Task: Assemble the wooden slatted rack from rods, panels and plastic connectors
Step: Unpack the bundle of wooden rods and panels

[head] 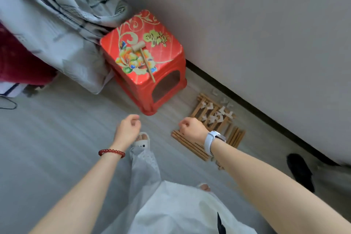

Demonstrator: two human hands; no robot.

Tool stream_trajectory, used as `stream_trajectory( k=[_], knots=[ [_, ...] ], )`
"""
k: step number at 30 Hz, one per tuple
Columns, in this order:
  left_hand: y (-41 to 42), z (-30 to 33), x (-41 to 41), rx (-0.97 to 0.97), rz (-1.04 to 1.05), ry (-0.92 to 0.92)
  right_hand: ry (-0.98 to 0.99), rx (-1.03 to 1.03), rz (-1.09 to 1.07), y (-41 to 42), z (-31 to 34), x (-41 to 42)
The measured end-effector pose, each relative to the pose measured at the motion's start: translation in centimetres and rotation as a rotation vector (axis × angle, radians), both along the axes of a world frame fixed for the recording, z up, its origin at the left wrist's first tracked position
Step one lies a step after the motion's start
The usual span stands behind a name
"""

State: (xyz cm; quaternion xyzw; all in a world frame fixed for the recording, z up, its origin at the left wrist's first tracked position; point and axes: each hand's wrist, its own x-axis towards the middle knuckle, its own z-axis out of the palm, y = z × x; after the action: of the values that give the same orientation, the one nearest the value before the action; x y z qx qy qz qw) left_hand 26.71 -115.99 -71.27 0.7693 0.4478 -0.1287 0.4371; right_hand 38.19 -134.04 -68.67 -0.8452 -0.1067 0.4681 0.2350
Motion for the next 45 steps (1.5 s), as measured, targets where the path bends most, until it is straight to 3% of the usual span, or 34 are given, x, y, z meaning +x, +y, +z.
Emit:
stream_trajectory(
  k=[9, 16, 24, 28, 31, 35, 39, 45],
  knots=[
    [15.2, -1.0, 6.2, 0.121, -0.408, 0.043, -0.07, -0.065, -0.308, 15.8, -3.6, 5.9],
    [17.9, -8.0, 12.8, 0.32, -0.873, 0.115, -0.218, -0.124, -0.142, 22.7, -9.4, 11.5],
    [17.9, -13.7, 12.5, 0.481, -0.915, 0.105, -0.339, -0.198, 0.019, 24.9, -14.2, 11.7],
    [18.2, -13.2, 12.9, 0.431, -0.922, 0.111, -0.274, -0.131, -0.068, 24.5, -13.6, 11.0],
    [18.4, -11.8, 13.9, 0.365, -0.968, 0.205, -0.194, -0.097, -0.235, 23.4, -12.2, 10.6],
    [17.9, -9.5, 15.5, 0.326, -0.952, 0.336, -0.21, -0.113, -0.295, 19.9, -10.1, 9.6],
    [14.9, -6.9, 15.6, 0.318, -0.8, 0.299, -0.164, -0.088, -0.394, 14.3, -7.6, 8.0],
    [3.8, -4.2, 12.4, 0.24, -0.855, 0.218, -0.049, -0.003, -0.68, 2.3, -5.1, 4.8]
  ],
)
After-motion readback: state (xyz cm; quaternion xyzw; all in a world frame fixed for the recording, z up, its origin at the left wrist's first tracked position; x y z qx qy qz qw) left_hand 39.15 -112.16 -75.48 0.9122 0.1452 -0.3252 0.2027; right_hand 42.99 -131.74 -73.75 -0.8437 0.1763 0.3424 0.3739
